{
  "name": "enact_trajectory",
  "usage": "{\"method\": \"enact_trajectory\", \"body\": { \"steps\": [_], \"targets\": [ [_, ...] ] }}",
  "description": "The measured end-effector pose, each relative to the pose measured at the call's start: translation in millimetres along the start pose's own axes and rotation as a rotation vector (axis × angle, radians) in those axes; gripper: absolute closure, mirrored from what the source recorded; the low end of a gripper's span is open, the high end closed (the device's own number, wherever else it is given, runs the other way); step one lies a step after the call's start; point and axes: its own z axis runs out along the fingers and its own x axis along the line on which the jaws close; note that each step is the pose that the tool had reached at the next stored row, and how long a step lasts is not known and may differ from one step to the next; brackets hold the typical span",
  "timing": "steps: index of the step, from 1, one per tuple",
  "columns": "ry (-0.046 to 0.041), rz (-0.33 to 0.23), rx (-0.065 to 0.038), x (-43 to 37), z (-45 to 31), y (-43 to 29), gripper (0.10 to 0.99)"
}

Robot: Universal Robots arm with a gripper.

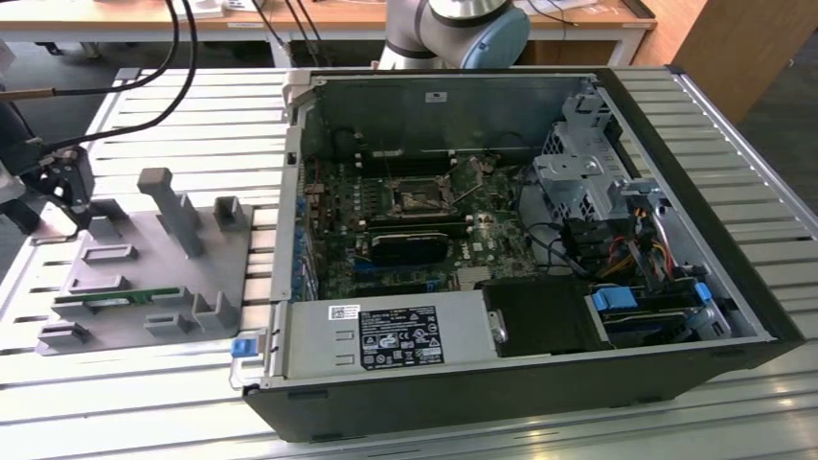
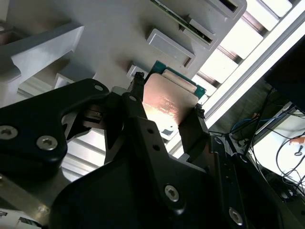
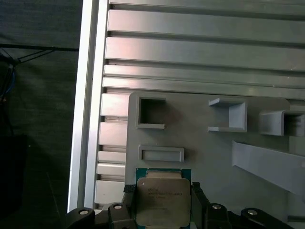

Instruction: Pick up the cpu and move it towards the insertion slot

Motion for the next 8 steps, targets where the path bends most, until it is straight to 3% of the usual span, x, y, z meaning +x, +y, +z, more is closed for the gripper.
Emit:
{"method": "enact_trajectory", "body": {
  "steps": [8],
  "targets": [
    [0.0, 0.0, 0.0, 0.0, -3.5, 0.1, 0.545]
  ]
}}
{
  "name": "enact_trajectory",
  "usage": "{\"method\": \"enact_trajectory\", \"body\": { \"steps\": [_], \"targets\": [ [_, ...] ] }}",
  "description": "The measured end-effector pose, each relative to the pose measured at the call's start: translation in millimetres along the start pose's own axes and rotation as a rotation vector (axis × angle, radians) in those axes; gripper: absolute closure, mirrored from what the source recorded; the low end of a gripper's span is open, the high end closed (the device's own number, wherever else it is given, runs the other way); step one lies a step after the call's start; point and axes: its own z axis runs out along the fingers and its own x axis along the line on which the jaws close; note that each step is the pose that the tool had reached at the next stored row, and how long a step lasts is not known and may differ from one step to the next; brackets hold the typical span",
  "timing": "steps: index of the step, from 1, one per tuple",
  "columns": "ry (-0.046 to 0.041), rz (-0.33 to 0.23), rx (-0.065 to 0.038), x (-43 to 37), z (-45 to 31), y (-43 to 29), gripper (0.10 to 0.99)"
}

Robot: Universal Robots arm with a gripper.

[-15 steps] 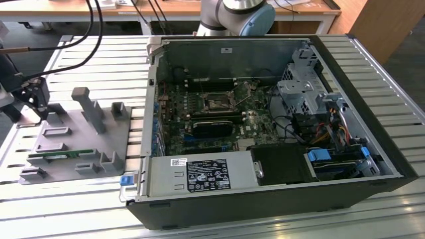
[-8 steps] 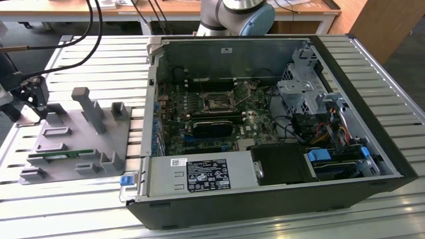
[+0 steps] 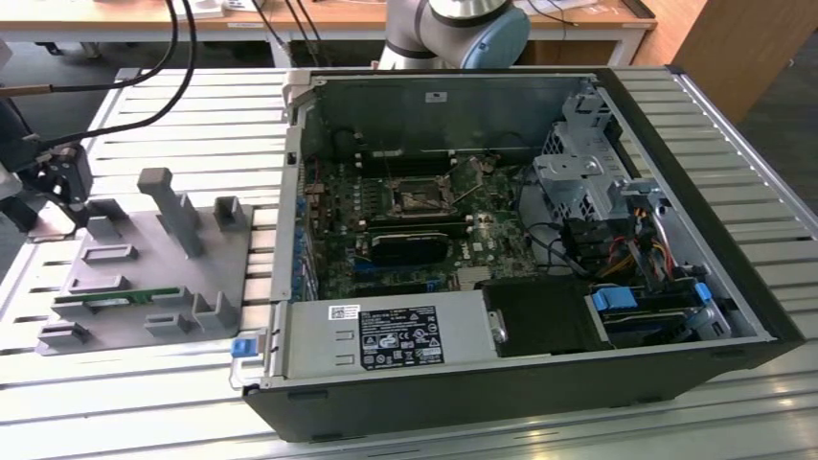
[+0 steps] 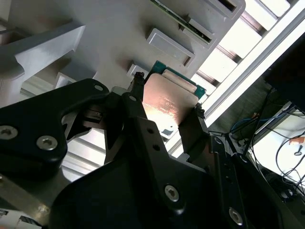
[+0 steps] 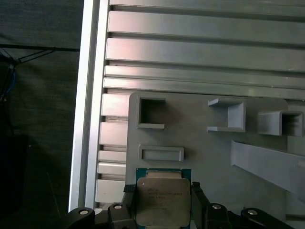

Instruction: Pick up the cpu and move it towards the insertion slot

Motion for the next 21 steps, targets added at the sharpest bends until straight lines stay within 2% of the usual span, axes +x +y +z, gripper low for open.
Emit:
{"method": "enact_trajectory", "body": {
  "steps": [21],
  "targets": [
    [0.0, 0.0, 0.0, 0.0, -8.0, 0.3, 0.545]
  ]
}}
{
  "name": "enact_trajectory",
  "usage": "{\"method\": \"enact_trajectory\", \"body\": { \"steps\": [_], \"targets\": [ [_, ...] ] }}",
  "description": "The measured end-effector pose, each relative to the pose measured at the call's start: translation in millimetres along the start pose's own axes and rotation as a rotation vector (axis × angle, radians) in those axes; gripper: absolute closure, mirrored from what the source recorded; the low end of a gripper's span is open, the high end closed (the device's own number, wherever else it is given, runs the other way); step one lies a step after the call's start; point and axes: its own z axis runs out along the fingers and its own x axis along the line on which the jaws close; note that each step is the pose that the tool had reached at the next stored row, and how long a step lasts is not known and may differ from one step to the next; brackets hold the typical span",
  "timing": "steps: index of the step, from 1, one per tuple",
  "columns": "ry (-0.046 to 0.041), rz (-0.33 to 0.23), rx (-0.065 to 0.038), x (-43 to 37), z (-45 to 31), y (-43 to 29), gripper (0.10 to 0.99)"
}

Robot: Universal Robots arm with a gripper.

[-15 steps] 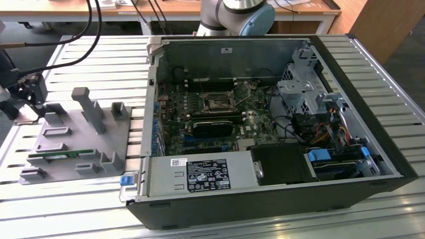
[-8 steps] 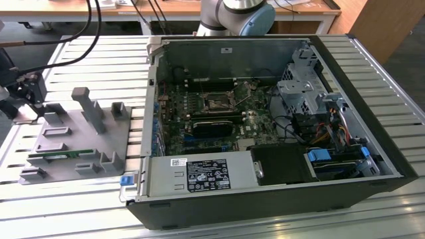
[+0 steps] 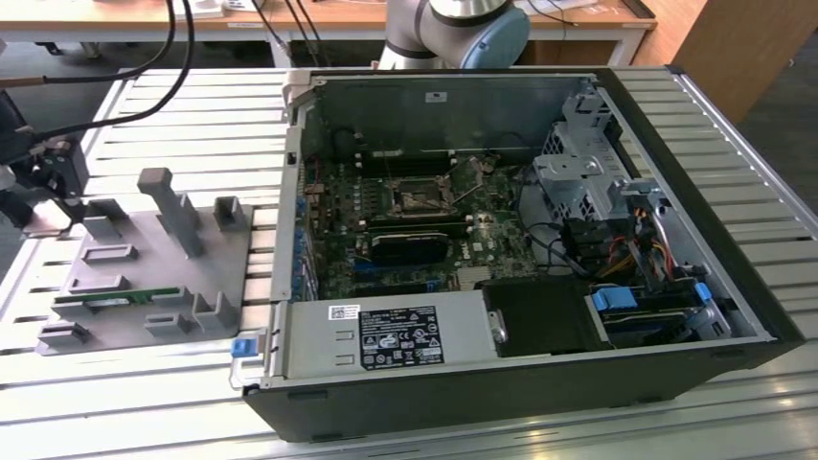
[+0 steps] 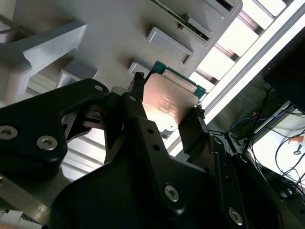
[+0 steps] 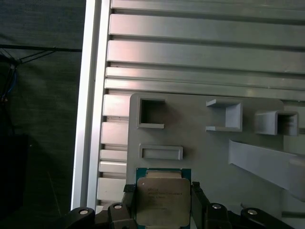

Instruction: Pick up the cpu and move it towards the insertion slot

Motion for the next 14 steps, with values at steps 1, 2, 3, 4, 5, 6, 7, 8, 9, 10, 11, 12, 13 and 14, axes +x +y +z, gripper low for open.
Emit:
{"method": "enact_trajectory", "body": {
  "steps": [1, 2, 3, 4, 5, 6, 7, 8, 9, 10, 11, 12, 13, 14],
  "targets": [
    [0.0001, 0.0, 0.0, 0.0, -0.3, 0.0, 0.545],
    [0.0001, 0.0, 0.0, 0.0, -0.7, 0.0, 0.545],
    [0.0, 0.0, 0.0, 0.0, -1.0, 0.0, 0.545],
    [-0.0001, 0.0, 0.0, 0.0, -1.2, 0.1, 0.545],
    [0.0, 0.0, 0.0, 0.0, -1.5, 0.1, 0.545],
    [0.0, 0.0, 0.0, 0.0, -1.8, 0.1, 0.545],
    [0.0, 0.0, 0.0, 0.0, -2.1, 0.1, 0.545],
    [0.0, 0.0, 0.0, 0.0, -2.3, 0.1, 0.545],
    [0.0, 0.0, 0.0, 0.0, -2.6, 0.1, 0.545],
    [0.0, 0.0, 0.0, 0.0, -2.8, 0.1, 0.545],
    [0.0, 0.0, 0.0, 0.0, -3.1, 0.1, 0.545],
    [0.0, 0.0, 0.0, 0.0, -3.4, 0.1, 0.545],
    [0.0001, 0.0, 0.0, 0.0, -3.6, 0.1, 0.545],
    [0.0001, 0.0, 0.0, 0.0, -3.9, 0.1, 0.545]
  ]
}}
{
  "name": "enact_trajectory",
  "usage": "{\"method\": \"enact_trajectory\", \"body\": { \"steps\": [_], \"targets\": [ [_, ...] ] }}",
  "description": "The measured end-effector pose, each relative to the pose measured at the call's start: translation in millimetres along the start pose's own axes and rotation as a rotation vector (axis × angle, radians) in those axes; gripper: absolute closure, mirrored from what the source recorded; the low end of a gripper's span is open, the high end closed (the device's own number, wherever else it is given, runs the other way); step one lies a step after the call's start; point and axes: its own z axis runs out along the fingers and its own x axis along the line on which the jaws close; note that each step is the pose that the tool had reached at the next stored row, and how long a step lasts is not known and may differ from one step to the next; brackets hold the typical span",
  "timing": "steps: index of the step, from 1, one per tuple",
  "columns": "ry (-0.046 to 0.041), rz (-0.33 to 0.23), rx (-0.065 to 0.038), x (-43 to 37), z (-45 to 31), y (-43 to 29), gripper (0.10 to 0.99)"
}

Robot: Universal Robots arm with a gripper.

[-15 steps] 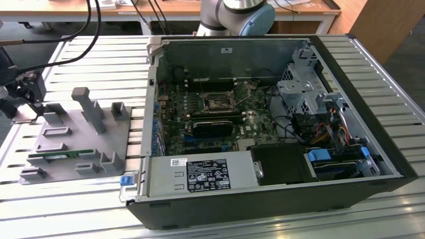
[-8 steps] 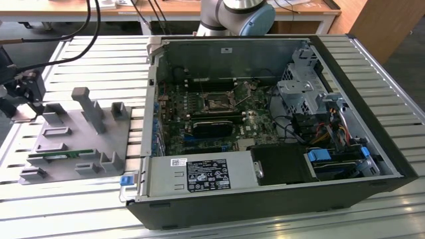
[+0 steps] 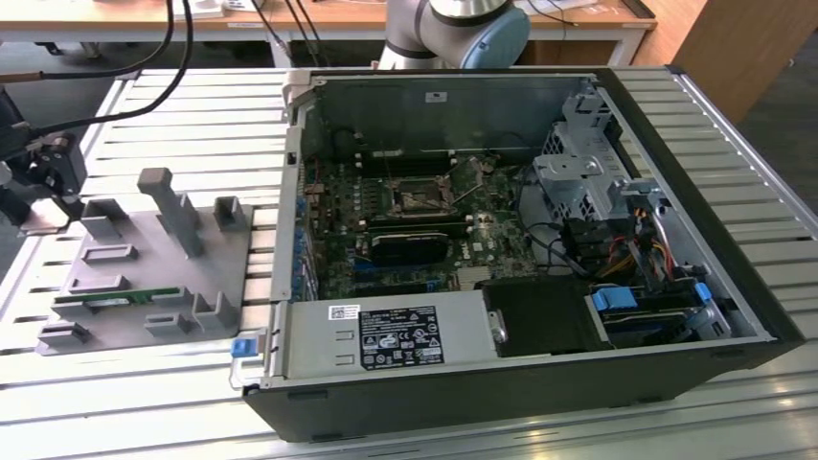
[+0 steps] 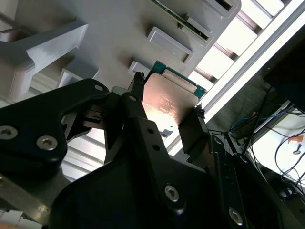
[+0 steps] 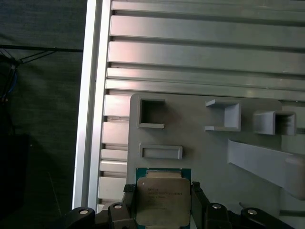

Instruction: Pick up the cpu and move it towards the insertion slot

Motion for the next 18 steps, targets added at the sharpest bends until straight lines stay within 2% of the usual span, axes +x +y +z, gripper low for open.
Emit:
{"method": "enact_trajectory", "body": {
  "steps": [18],
  "targets": [
    [0.0, 0.0, 0.0, 0.0, -4.0, 0.2, 0.545]
  ]
}}
